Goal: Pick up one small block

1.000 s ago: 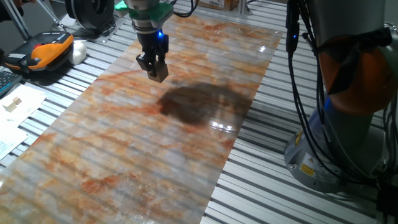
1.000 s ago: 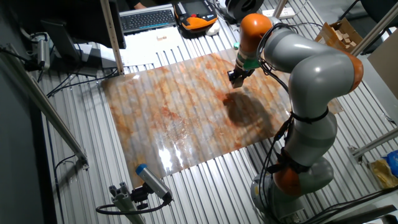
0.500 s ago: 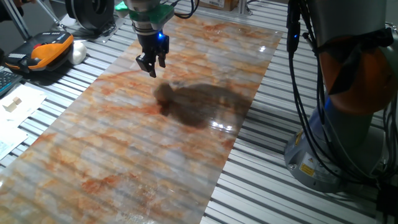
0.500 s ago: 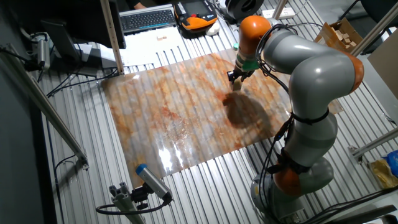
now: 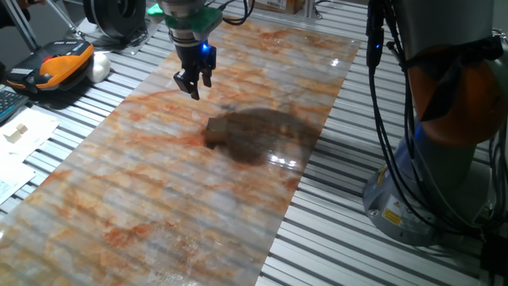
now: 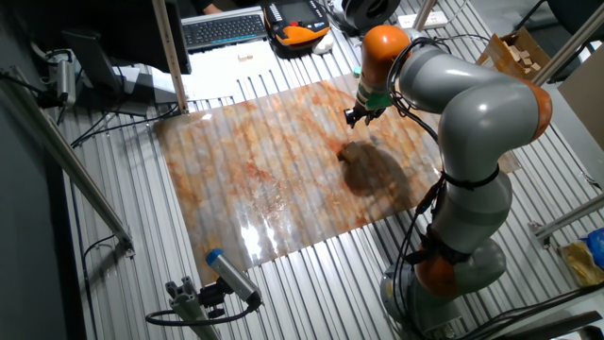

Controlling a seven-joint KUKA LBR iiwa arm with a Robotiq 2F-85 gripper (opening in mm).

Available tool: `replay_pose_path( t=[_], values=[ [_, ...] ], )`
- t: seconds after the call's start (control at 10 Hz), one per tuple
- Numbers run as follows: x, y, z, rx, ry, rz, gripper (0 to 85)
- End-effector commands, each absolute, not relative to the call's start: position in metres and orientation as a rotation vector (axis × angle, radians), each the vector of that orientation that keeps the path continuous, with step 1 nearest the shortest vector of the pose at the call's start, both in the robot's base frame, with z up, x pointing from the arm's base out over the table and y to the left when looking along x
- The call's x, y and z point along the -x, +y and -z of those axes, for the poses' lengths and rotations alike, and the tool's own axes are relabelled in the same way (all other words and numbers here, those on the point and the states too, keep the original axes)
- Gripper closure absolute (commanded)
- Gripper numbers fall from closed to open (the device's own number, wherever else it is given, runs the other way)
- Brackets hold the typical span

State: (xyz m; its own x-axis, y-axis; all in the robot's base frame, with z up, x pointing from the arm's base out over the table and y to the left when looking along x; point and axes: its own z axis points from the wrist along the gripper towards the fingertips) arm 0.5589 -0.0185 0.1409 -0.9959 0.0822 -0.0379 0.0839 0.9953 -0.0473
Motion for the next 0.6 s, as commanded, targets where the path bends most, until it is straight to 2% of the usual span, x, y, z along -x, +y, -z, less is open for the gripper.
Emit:
replay_pose_path(
  t=[0.0,0.5],
  values=[
    [-0.5588,-0.0183,-0.1407,-0.131,3.102,0.076,34.0],
    [-0.5569,-0.0161,-0.1389,-0.148,3.103,0.071,34.0]
  ],
)
